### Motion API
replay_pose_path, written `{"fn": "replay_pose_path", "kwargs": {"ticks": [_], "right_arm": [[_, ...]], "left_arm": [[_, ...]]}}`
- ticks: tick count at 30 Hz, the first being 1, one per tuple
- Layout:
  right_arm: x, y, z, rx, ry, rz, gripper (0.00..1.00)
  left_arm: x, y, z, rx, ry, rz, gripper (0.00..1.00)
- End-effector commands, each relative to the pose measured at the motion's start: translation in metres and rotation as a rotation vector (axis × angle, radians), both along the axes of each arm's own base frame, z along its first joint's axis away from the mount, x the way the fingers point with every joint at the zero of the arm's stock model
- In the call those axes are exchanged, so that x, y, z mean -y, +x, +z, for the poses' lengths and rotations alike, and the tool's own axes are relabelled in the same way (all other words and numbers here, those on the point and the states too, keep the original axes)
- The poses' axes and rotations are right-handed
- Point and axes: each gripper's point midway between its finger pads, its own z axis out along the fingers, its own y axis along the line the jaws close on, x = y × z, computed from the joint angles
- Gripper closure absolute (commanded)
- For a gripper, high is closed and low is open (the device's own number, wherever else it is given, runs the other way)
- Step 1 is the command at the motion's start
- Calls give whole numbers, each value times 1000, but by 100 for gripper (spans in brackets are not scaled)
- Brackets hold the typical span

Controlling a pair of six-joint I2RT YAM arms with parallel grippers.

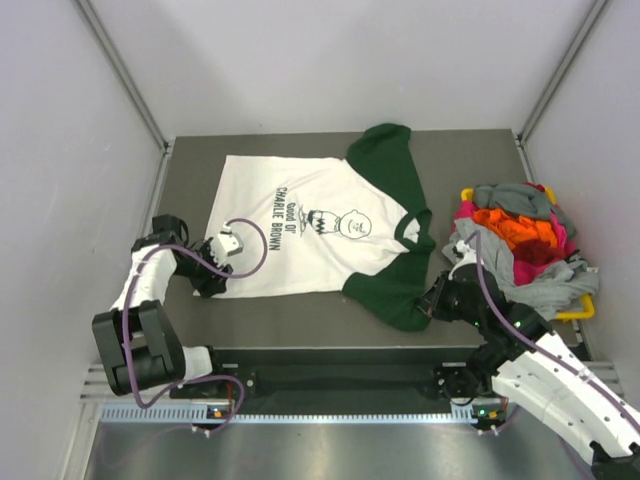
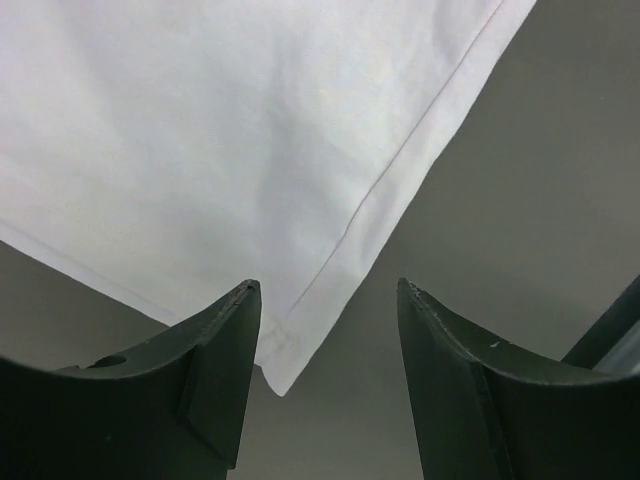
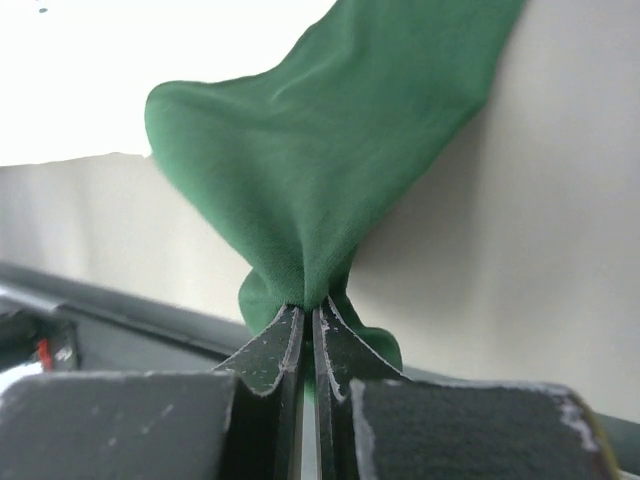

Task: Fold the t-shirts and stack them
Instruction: Flatten the tshirt out

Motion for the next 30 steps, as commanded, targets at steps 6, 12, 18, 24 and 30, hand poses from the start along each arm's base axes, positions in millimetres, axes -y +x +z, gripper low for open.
{"fn": "replay_pose_path", "kwargs": {"ticks": [6, 12, 18, 24, 30], "right_arm": [[20, 25, 2, 21, -50, -4, 100], [17, 21, 0, 16, -15, 8, 100], [14, 19, -1, 12, 7, 15, 100], [14, 10, 6, 7, 27, 20, 100], [8, -13, 29, -2, 84, 87, 100]], "left_arm": [[0, -27, -31, -80, 119, -94, 37], [-15, -3, -49, 6, 208, -2, 38], [-3, -4, -57, 19, 172, 8, 81], [-8, -14, -46, 13, 163, 136, 100], [-39, -5, 20, 137, 117, 433, 100]]}}
